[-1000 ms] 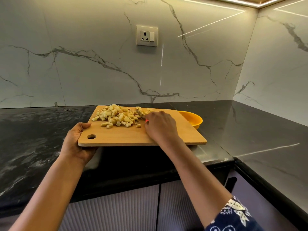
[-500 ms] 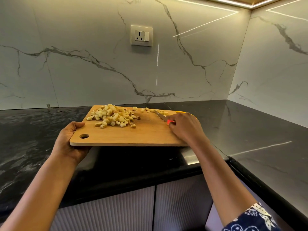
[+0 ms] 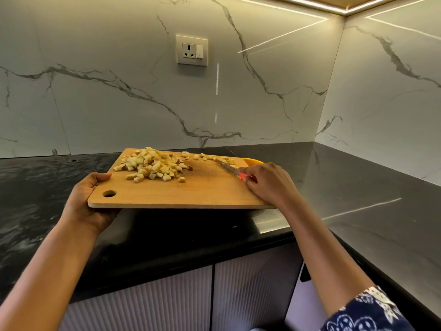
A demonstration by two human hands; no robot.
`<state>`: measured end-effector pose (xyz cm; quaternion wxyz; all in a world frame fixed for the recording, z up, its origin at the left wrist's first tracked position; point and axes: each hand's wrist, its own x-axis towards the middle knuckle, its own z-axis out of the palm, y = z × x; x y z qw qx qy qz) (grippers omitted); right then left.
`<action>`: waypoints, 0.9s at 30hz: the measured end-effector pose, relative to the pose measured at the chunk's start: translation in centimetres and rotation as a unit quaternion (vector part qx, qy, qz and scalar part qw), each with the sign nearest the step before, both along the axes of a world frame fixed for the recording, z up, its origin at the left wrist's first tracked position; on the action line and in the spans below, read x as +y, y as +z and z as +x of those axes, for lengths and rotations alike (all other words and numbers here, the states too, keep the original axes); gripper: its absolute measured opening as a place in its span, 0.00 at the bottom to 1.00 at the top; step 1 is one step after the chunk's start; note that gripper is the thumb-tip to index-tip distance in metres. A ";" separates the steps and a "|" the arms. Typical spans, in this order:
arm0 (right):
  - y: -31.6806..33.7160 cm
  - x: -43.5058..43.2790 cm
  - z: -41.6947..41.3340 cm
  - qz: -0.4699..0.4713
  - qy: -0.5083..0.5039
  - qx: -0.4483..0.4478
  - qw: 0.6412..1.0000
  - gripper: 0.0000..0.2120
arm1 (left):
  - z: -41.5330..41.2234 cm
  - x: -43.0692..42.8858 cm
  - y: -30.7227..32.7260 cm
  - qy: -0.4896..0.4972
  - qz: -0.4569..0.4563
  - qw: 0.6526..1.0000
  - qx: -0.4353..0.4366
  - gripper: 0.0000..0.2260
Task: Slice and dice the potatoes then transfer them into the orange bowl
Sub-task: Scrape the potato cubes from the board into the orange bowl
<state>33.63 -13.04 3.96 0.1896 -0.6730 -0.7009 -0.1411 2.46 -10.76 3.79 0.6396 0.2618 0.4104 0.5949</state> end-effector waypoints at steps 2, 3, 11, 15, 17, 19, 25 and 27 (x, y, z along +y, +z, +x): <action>-0.1 0.6 0.8 -0.009 -0.012 0.005 1.000 0.16 | -0.1 0.2 -0.1 -0.004 -0.002 1.000 -0.004 0.05; -0.2 0.7 1.3 -0.011 -0.021 0.009 1.000 0.16 | -0.2 0.2 -0.1 -0.005 -0.003 1.000 -0.007 0.05; -0.3 2.0 3.7 -0.019 -0.052 0.056 0.997 0.15 | -0.3 0.1 -0.2 0.000 -0.002 1.000 -0.006 0.05; -0.3 2.2 4.2 -0.015 -0.058 0.066 0.996 0.14 | -0.7 0.0 -0.3 0.002 -0.003 1.000 -0.004 0.05; -0.4 2.2 4.5 -0.011 -0.069 0.067 0.995 0.14 | -0.9 -0.2 -0.3 0.002 0.000 1.000 -0.003 0.05; -0.6 2.3 4.7 -0.011 -0.080 0.068 0.994 0.14 | -1.0 -0.2 -0.3 0.002 0.000 1.000 0.000 0.05; -0.5 2.8 4.7 -0.024 -0.106 0.077 0.991 0.13 | -1.5 -0.2 -0.4 -0.007 0.003 1.000 -0.016 0.05; -0.3 2.4 4.3 -0.005 -0.106 0.091 0.990 0.11 | -1.3 -0.4 -0.4 -0.002 -0.002 1.000 -0.008 0.04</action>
